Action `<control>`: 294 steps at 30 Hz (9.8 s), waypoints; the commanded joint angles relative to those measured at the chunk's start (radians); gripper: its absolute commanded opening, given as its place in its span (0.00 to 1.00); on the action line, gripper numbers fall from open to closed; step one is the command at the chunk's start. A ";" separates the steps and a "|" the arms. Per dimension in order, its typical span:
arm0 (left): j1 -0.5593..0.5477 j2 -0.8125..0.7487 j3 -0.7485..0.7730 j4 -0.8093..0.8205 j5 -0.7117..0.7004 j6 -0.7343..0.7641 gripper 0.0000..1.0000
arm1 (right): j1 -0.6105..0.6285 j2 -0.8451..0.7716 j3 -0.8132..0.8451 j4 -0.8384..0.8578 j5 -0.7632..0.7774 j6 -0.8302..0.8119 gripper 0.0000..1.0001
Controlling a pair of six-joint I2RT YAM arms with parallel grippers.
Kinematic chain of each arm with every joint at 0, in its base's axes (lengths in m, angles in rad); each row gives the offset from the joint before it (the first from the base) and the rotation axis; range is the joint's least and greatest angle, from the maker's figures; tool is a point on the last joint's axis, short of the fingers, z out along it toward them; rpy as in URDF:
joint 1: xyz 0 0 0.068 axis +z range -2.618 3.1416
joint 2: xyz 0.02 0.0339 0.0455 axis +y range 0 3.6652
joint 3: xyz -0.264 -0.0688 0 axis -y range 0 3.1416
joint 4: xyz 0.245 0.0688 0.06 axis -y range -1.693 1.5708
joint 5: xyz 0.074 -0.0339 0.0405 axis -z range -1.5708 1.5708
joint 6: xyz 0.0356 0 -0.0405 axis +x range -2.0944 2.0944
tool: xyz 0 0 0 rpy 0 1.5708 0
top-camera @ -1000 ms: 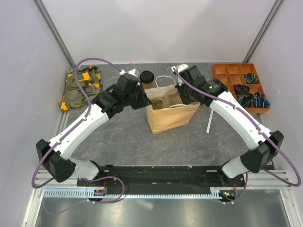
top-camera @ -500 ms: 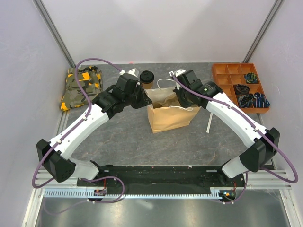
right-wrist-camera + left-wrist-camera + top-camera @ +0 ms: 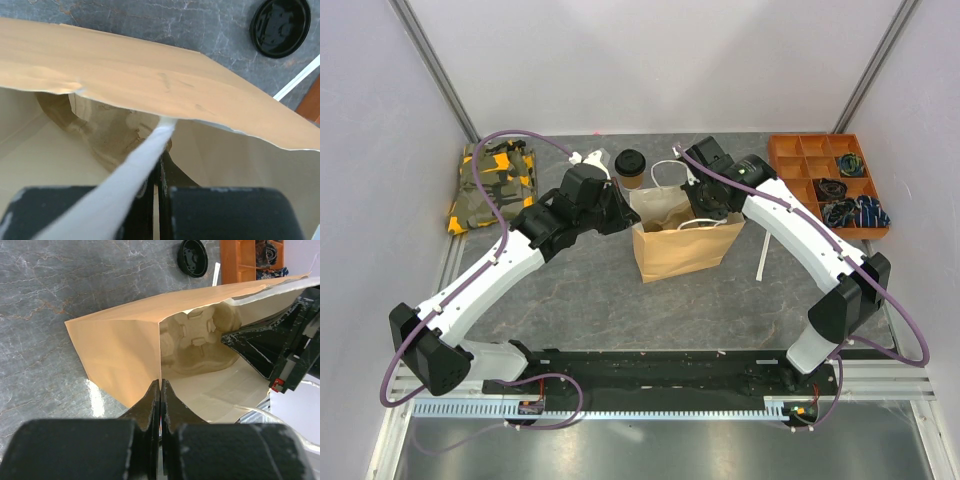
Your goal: Pack the takeout coffee
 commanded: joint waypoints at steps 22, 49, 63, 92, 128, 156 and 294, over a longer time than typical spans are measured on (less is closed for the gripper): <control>-0.024 -0.060 -0.119 0.128 -0.043 0.024 0.02 | -0.029 0.100 -0.090 0.013 -0.065 0.143 0.01; -0.034 -0.068 -0.128 0.160 -0.066 0.073 0.02 | -0.034 0.185 -0.071 -0.007 -0.108 0.161 0.31; -0.034 -0.057 -0.128 0.124 -0.083 0.096 0.02 | -0.034 0.114 0.001 -0.026 -0.105 0.122 0.72; -0.034 -0.042 -0.096 0.085 -0.107 0.163 0.02 | -0.011 -0.039 0.113 0.013 -0.096 0.042 0.80; -0.032 -0.079 -0.070 -0.002 0.164 0.547 0.02 | -0.017 -0.328 -0.063 0.146 -0.472 -0.581 0.16; -0.034 -0.330 -0.160 0.004 0.572 1.047 0.02 | -0.013 -0.572 -0.294 0.600 -0.394 -0.610 0.80; 0.315 1.063 0.986 -0.036 0.226 1.004 1.00 | -0.353 -0.144 0.021 0.080 -0.369 -0.371 0.98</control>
